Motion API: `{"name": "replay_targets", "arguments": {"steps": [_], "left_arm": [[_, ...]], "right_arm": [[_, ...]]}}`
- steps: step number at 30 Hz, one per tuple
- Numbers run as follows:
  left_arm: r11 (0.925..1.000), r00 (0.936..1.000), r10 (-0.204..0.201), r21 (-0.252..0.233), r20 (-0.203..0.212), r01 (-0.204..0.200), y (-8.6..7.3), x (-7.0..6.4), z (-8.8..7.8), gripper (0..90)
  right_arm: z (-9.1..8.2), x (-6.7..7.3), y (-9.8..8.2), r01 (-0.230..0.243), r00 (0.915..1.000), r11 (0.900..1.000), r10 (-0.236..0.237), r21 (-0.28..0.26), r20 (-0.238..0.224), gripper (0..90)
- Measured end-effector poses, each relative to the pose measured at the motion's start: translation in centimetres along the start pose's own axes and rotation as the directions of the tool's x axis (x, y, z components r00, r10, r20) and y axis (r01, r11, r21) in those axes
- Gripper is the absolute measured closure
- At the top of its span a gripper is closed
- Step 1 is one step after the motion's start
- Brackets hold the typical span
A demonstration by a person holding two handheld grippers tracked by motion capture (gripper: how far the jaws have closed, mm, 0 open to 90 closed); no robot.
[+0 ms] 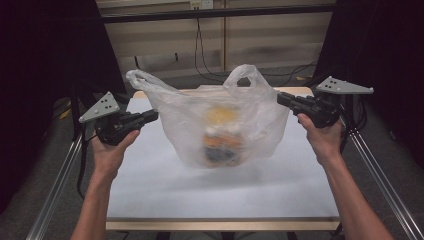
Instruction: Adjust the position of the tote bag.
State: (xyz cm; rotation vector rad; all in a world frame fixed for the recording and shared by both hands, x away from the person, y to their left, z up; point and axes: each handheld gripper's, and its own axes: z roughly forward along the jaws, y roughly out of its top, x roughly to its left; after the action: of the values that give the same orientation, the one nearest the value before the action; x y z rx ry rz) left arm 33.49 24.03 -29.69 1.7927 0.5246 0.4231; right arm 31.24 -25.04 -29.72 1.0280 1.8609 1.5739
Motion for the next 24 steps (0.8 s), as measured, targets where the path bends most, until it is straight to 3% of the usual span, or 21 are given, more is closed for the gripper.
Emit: {"name": "replay_targets", "arguments": {"steps": [4, 8, 13, 17, 20, 21, 22, 24], "left_arm": [[0.9999, 0.9999, -0.009, 0.007, -0.009, 0.010, -0.1, 0.2, 0.0, 90.0], [0.9998, 0.9997, -0.020, 0.006, -0.016, 0.020, -0.3, 0.7, -0.3, 90.0], [0.9995, 0.9994, -0.032, 0.003, -0.015, 0.032, -0.3, 0.7, -0.1, 90.0], [0.9996, 0.9996, -0.029, 0.000, -0.006, 0.029, -0.3, 0.7, 0.2, 90.0], [0.9997, 0.9997, -0.025, 0.006, 0.006, 0.025, -0.2, 0.7, 0.3, 90.0], [0.9997, 0.9997, -0.022, 0.010, 0.007, 0.022, -0.2, 0.7, 0.3, 90.0], [0.9997, 0.9997, -0.021, 0.010, 0.008, 0.021, -0.2, 0.7, 0.3, 90.0], [0.9998, 0.9998, -0.021, 0.008, 0.008, 0.021, -0.2, 0.8, 0.2, 90.0]], "right_arm": [[0.5, 1.0, 0.1, 0.044, 0.9979, 0.999, -0.044, 0.014, -0.048, 69.9], [1.0, 2.0, 0.2, 0.081, 0.9954, 0.996, -0.078, 0.049, -0.055, 53.5], [1.8, 2.8, 0.2, 0.145, 0.9895, 0.985, -0.143, 0.090, -0.021, 42.6], [2.3, 3.0, 1.2, 0.165, 0.9863, 0.982, -0.165, 0.094, -0.005, 37.8], [3.3, 2.2, 1.8, 0.142, 0.9896, 0.984, -0.143, 0.106, 0.004, 38.5], [3.5, 1.9, 1.9, 0.136, 0.9906, 0.985, -0.137, 0.109, 0.002, 45.0], [3.7, 1.7, 2.0, 0.129, 0.9916, 0.986, -0.129, 0.104, -0.012, 60.7], [3.9, 1.5, 2.0, 0.110, 0.9939, 0.990, -0.110, 0.088, -0.007, 81.0]]}}
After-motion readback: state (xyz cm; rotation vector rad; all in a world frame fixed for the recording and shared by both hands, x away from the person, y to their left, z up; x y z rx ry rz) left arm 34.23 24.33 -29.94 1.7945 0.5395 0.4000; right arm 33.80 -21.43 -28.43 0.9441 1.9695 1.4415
